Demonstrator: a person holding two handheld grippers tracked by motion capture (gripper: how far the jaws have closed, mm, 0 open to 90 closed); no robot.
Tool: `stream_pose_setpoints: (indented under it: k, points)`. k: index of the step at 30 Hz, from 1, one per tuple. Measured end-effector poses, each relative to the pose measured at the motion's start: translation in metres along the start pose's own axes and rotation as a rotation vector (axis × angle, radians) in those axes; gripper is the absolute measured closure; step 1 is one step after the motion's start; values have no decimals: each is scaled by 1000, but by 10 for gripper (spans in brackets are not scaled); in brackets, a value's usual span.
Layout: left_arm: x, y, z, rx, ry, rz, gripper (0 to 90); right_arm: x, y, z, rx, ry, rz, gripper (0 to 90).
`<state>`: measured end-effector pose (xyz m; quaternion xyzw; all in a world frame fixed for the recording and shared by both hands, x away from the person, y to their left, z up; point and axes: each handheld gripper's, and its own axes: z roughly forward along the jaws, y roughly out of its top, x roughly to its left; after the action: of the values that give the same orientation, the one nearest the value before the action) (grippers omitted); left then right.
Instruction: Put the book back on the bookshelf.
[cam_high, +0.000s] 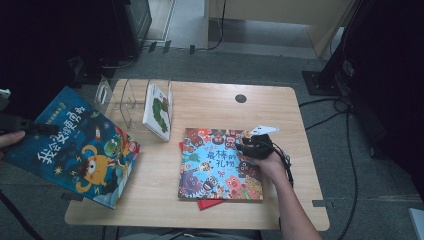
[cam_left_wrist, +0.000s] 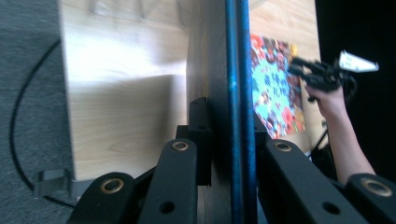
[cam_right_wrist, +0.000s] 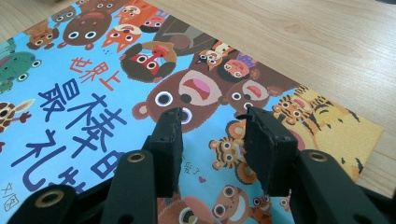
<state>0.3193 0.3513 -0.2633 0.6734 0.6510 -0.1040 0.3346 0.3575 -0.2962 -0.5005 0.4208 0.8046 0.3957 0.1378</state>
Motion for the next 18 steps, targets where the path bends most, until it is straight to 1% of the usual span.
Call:
stream_pose_setpoints:
  k: [3, 4, 5, 11, 14, 16, 18]
  points:
    - [2, 9, -4, -28, 30, -15, 807, 0, 0, 0, -1, 1, 0, 568]
    - [3, 11, -5, -30, 34, -15, 804, 0, 0, 0, -2, 1, 1, 568]
    - [3, 14, -5, -36, 41, -24, 803, 0, 0, 0, -3, 1, -1, 568]
    - [9, 30, -1, -19, 51, -40, 812, -1, 0, 0, -3, 6, -1, 568]
    - [11, 34, -2, -42, 53, -56, 813, -1, 0, 0, -2, 5, -3, 568]
    - [12, 36, -5, -48, 59, -59, 813, -1, 0, 0, -1, 4, -4, 568]
    - [12, 38, -8, -56, 67, -69, 812, -1, 0, 0, -4, 4, -3, 568]
